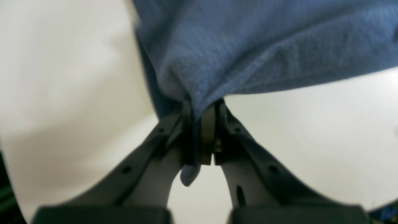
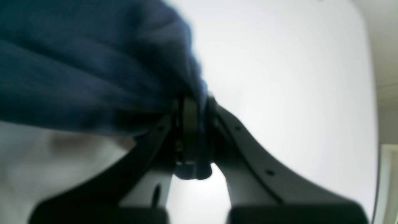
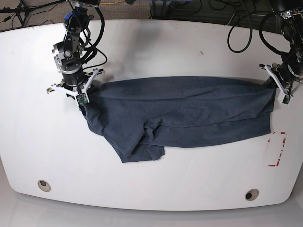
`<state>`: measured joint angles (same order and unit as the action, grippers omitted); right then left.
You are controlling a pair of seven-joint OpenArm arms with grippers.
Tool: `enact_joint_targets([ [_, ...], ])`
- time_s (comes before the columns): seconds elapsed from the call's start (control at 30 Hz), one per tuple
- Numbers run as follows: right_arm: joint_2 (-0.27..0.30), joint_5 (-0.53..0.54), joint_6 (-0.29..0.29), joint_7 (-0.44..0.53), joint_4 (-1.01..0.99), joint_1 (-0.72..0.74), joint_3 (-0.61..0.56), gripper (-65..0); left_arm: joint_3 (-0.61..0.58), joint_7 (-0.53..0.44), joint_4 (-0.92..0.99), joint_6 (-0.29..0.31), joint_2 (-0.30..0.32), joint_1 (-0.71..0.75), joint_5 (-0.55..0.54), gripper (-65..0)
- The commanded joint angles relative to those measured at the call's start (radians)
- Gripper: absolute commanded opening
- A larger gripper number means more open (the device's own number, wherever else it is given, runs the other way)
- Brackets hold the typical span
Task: Fold the T-shirt properly
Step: 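Lay the shirt back down, bringing both grippers back to their start, then open the left gripper to release the shirt end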
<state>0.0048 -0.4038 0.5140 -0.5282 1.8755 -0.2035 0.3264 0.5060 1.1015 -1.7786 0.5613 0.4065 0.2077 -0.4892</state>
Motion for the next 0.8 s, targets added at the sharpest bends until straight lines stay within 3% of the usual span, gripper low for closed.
enact_joint_targets([
  [0.0, 0.005, 0.001, -0.015, 0.043, 0.019, -0.026, 0.003, -65.0, 0.006, -0.022, -0.016, -0.001, 0.022, 0.025, -0.004, -65.0],
  [0.33, 0.004, 0.001, -0.015, 0.050, -0.030, -0.098, 0.003, -65.0, 0.006, -0.024, 0.029, -0.001, 0.030, 0.097, -0.003, -65.0],
  [0.57, 0.007, 0.001, -0.015, 0.064, -0.061, -0.115, 0.003, -65.0, 0.006, -0.024, 0.090, 0.001, 0.041, 0.106, 0.073, -65.0],
  [0.77, 0.007, 0.001, -0.015, 0.072, -0.067, -0.129, 0.003, -65.0, 0.006, -0.024, 0.099, 0.052, 0.038, 0.108, 0.105, -65.0],
])
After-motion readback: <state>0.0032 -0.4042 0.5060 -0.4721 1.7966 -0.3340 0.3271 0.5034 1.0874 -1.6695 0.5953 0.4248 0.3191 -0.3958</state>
